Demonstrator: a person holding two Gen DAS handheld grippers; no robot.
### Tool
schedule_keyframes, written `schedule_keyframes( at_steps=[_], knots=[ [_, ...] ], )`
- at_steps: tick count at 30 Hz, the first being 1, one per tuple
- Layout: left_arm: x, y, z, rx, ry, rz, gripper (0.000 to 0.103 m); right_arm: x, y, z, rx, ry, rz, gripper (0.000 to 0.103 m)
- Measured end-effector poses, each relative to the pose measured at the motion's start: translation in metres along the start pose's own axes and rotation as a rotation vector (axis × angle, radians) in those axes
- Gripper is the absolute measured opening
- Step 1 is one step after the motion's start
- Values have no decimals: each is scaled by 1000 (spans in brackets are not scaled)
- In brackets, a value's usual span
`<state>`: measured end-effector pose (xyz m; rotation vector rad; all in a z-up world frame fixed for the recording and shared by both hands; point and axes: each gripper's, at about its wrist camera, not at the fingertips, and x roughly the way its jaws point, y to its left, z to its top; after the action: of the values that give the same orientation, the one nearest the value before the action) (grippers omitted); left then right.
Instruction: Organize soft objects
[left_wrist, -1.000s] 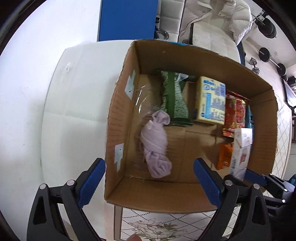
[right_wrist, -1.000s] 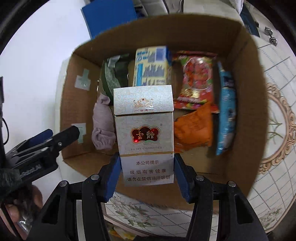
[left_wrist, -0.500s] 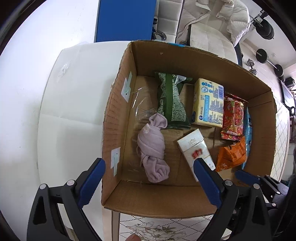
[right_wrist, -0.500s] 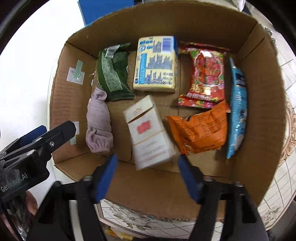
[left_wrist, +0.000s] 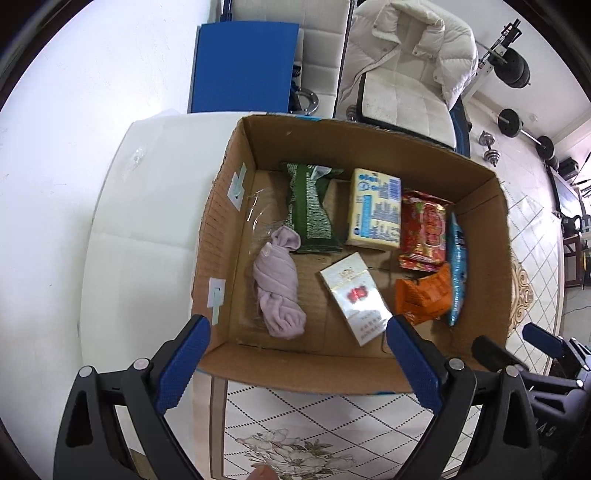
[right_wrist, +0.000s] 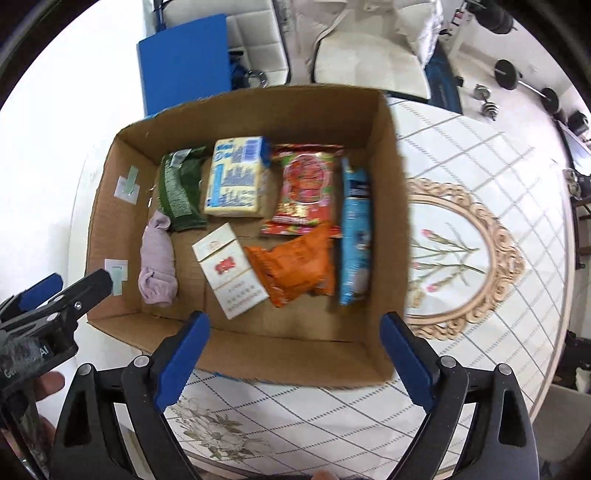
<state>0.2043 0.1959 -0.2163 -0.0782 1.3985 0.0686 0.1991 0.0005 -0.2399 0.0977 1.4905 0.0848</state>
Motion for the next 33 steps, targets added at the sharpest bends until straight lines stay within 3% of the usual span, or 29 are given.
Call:
schedule_keyframes(
  at_steps=[10, 21, 33],
  knots=[
    [-67, -23, -28, 18, -118, 5, 98, -79, -30, -30, 23, -124, -12, 97],
    [-166, -41, -77, 29, -268, 2, 98, -195, -46, -94, 13, -321, -17, 97],
    [-238, -54, -124, 60, -343, -13, 98, -273, -53, -151, -3, -426, -15, 97]
  ],
)
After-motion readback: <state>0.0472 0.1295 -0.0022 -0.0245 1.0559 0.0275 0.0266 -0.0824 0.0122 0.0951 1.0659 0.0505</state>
